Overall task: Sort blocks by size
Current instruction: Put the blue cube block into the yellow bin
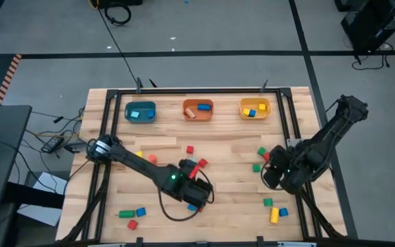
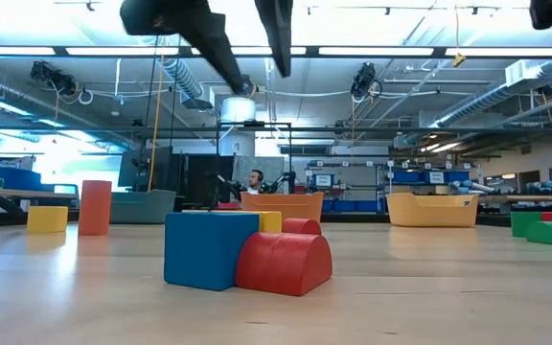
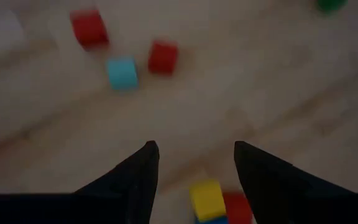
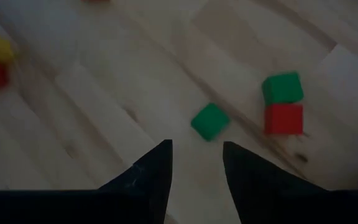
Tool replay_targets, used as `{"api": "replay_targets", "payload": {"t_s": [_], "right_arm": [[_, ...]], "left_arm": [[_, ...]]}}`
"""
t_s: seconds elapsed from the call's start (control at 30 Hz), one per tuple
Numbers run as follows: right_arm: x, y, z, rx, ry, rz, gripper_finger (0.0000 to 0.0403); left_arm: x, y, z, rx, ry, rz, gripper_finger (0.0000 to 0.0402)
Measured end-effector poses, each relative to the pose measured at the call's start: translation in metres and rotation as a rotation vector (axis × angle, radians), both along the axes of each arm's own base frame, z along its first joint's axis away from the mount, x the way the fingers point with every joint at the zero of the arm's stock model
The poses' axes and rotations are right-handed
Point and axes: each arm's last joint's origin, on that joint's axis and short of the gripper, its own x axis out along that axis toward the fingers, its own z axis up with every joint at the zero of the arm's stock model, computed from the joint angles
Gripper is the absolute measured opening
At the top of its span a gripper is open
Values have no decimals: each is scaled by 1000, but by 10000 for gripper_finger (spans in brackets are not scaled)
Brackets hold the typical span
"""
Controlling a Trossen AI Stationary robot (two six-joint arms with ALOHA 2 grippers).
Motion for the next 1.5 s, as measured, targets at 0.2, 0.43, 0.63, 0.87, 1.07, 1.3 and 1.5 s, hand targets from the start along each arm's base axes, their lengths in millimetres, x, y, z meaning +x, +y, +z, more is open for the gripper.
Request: {"api": "replay_targets", "payload": {"t_s": [0.2,0.43,0.63,0.87,1.07,1.3,1.5], "right_arm": [[-4,12,-6,-14,22,41,156],[-6,19,-9,-20,24,68,156],[-8,22,-10,-26,28,87,155],[-9,21,-10,-38,37,88,155],[-10,20,-10,-46,40,90,154],[-10,20,-10,-51,42,96,154],[-10,20,-10,-50,41,97,154]], "left_arm": [[-1,-14,-14,-135,22,19,218],[0,-25,-17,-200,-29,14,218],[-1,-39,-25,-221,-24,-19,218],[7,-54,-61,-288,80,-61,218],[13,-57,-72,-311,67,-74,218],[11,-57,-79,-297,113,-66,218],[10,-56,-79,-290,125,-62,218]]}}
